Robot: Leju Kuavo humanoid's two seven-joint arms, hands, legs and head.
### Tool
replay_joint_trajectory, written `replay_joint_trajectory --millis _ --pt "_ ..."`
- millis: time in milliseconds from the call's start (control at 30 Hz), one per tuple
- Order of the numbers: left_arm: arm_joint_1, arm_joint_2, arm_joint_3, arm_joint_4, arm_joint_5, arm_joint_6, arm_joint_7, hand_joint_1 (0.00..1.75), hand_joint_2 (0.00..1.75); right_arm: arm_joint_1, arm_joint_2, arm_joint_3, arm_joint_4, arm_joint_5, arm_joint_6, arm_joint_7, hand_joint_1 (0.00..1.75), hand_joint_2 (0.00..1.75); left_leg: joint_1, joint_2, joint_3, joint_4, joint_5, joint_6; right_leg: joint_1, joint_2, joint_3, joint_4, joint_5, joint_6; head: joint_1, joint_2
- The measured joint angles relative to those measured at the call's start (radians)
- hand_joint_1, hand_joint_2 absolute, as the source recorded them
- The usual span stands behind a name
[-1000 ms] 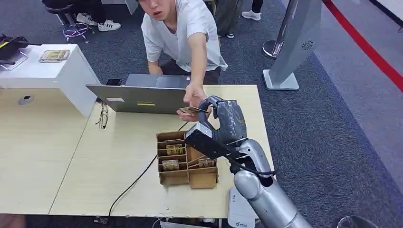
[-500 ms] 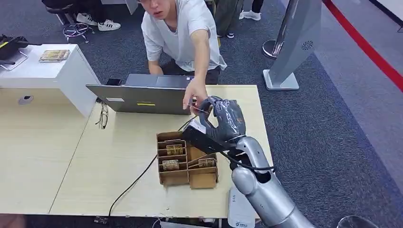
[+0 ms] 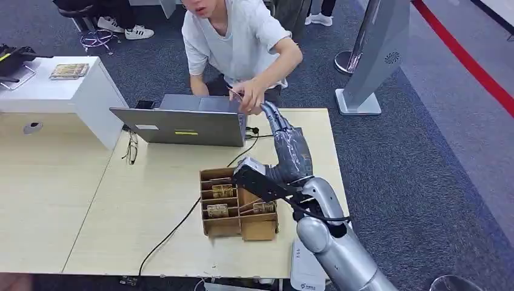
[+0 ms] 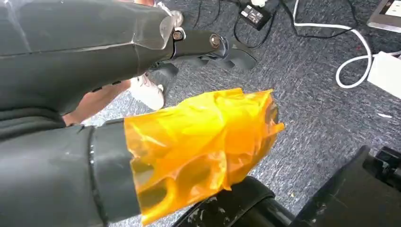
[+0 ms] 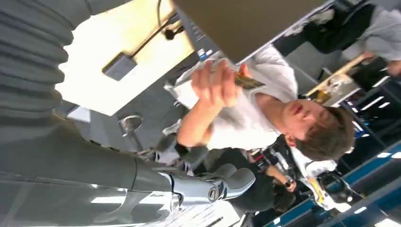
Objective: Pass the card to the sensor for recognition and then transmit it.
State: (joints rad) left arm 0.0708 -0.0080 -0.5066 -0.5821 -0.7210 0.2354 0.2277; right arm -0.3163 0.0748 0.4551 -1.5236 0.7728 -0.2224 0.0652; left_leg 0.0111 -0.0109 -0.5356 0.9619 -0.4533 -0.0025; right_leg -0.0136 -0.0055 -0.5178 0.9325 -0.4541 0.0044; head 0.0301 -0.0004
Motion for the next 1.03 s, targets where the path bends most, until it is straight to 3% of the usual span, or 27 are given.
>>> replay_joint_trajectory --millis 233,467,667,1033 --pt "0.009 0.000 0.002 0.000 0.001 0.006 0.002 0.00 0.00 0.033 0.000 -0.001 -0.060 -0.039 -0.001 -0.031 0.00 0.00 0.000 0.000 0.000 0.000 0.000 0.000 0.000 0.000 0.000 0.000 0.000 0.000 0.000 0.000" --pt "0.033 0.008 0.025 -0.016 0.008 -0.006 0.004 0.00 0.00 0.132 -0.014 -0.004 -0.174 -0.179 0.000 -0.154 0.00 0.00 0.000 0.000 0.000 0.000 0.000 0.000 0.000 0.000 -0.001 0.000 0.000 0.000 0.000 0.000" --pt "0.051 0.015 0.057 -0.028 -0.006 -0.008 -0.007 0.00 0.00 0.228 -0.042 -0.020 -0.267 -0.364 0.045 -0.273 0.00 0.00 0.000 0.000 -0.001 0.000 -0.001 0.000 0.000 0.000 -0.001 0.000 -0.001 0.000 0.000 0.000" --pt "0.075 0.002 0.106 -0.030 -0.021 0.017 -0.018 0.00 0.00 0.399 -0.102 -0.076 -0.353 -0.535 0.161 -0.395 0.00 0.00 0.000 0.000 -0.001 0.000 -0.001 0.000 0.000 0.000 -0.001 -0.001 -0.001 0.000 0.000 0.000"
